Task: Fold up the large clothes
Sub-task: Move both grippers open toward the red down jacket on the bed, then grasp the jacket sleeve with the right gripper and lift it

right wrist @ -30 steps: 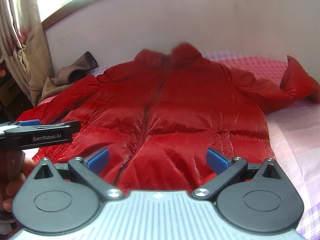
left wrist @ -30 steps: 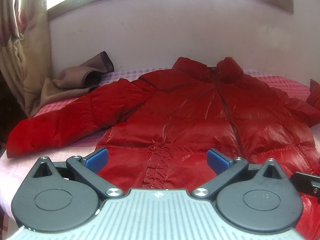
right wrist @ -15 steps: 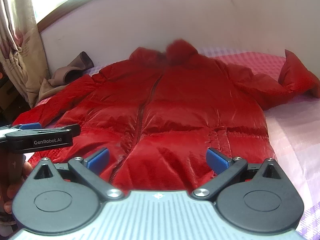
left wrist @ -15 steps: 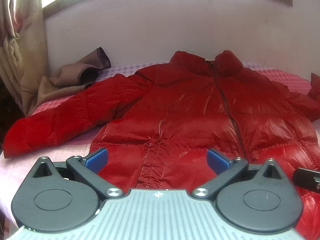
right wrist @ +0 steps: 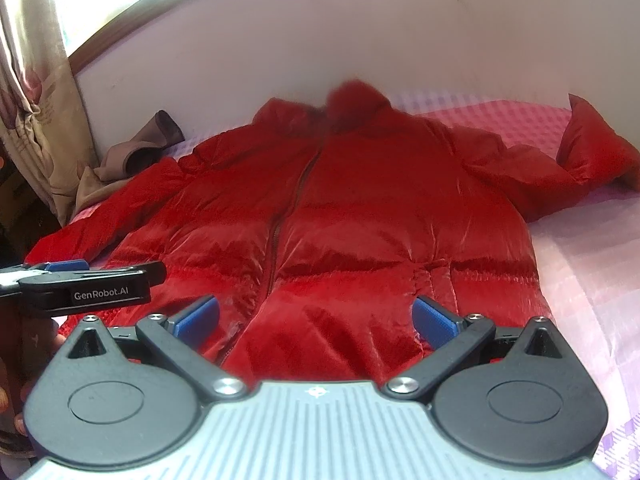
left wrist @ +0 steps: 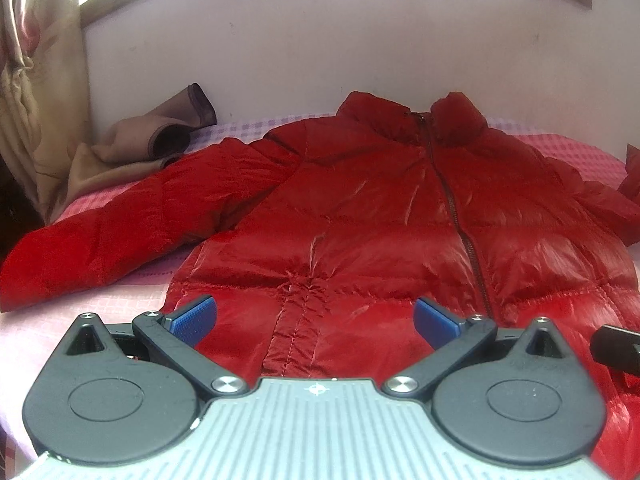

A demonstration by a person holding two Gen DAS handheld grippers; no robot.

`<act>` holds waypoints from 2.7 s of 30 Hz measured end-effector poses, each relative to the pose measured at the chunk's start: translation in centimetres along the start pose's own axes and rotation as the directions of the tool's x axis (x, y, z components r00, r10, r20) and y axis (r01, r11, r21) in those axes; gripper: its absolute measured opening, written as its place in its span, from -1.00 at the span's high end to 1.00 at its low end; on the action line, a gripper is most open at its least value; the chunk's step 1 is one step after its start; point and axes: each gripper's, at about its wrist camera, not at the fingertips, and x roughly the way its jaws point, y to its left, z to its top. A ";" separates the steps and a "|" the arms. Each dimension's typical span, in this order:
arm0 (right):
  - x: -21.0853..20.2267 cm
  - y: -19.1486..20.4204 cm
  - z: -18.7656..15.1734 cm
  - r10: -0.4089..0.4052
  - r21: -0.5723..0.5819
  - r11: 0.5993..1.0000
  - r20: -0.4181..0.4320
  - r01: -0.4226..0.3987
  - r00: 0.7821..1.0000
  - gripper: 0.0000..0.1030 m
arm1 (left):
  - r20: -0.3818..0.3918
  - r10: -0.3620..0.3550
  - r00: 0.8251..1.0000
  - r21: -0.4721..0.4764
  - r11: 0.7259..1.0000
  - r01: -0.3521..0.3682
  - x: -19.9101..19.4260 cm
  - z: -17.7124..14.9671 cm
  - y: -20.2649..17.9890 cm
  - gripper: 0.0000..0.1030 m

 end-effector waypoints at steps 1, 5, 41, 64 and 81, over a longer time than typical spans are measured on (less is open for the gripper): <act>0.1 -0.1 0.1 0.001 0.003 1.000 0.000 -0.001 1.000 -1.00 | 0.001 -0.001 1.000 0.000 1.000 0.001 0.1 0.0 -0.1 -1.00; 0.4 -0.5 0.3 0.004 0.011 1.000 -0.002 -0.004 1.000 -1.00 | 0.000 -0.001 1.000 0.005 1.000 0.001 0.4 0.3 -0.4 -1.00; -0.6 -23.9 1.7 -0.220 0.466 0.878 0.192 0.108 0.956 -1.00 | 0.001 0.021 1.000 -0.001 1.000 -0.021 4.7 -0.7 -2.3 -1.00; 3.6 -39.3 6.3 -0.098 0.726 0.620 0.448 -0.298 0.889 0.79 | 0.009 0.001 1.000 -0.049 0.999 -0.001 5.6 -1.9 -1.7 -1.00; -1.5 -15.0 16.1 0.211 0.177 0.922 0.513 -0.343 0.832 0.80 | -0.014 -0.075 0.997 -0.153 0.986 0.072 2.0 -1.1 2.0 -1.00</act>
